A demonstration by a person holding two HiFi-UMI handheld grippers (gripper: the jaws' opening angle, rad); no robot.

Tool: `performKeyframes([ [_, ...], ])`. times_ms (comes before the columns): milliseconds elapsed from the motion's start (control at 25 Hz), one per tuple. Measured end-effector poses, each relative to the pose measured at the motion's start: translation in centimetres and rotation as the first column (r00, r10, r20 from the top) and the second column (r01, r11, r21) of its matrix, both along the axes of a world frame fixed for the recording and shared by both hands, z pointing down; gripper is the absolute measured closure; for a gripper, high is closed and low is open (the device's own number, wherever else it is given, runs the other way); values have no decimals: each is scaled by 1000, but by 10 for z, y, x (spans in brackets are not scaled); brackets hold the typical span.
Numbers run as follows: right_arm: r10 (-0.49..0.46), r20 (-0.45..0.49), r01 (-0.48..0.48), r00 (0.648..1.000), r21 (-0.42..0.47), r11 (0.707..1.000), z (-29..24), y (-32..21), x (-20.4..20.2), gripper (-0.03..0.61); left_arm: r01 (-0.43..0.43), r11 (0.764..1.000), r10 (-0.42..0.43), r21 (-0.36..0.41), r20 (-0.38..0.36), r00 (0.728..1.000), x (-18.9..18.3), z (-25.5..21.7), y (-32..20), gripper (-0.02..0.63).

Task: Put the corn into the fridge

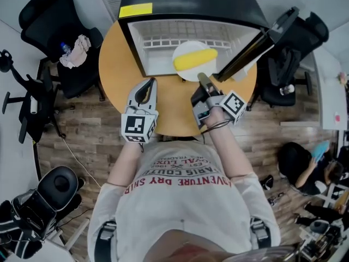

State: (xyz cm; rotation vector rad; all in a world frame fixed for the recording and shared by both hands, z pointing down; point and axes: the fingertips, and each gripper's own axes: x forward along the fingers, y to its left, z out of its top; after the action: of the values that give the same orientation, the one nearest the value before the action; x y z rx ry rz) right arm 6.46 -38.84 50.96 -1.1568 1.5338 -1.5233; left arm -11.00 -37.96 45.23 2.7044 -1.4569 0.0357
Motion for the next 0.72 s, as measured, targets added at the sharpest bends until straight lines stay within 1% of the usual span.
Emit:
performKeyframes([
  [200,1,1,-1,1000,-16,1000,-2,-23,2,541,21,1000,-21,-8,2,1000,3,-1,-16,586],
  [400,-18,24,19,1000,-41,999,1,-44,5,541,42,999,-42,-2,12,999,13,-5,-28,584],
  [520,-21,46,23,999,-49,999,2,-57,0,540,47,999,-47,8,30,998,11,-5,-35,586],
  [720,-34,48,37,998,-62,997,5,-75,-4,540,80,997,-80,1,27,996,6,-3,-46,586],
])
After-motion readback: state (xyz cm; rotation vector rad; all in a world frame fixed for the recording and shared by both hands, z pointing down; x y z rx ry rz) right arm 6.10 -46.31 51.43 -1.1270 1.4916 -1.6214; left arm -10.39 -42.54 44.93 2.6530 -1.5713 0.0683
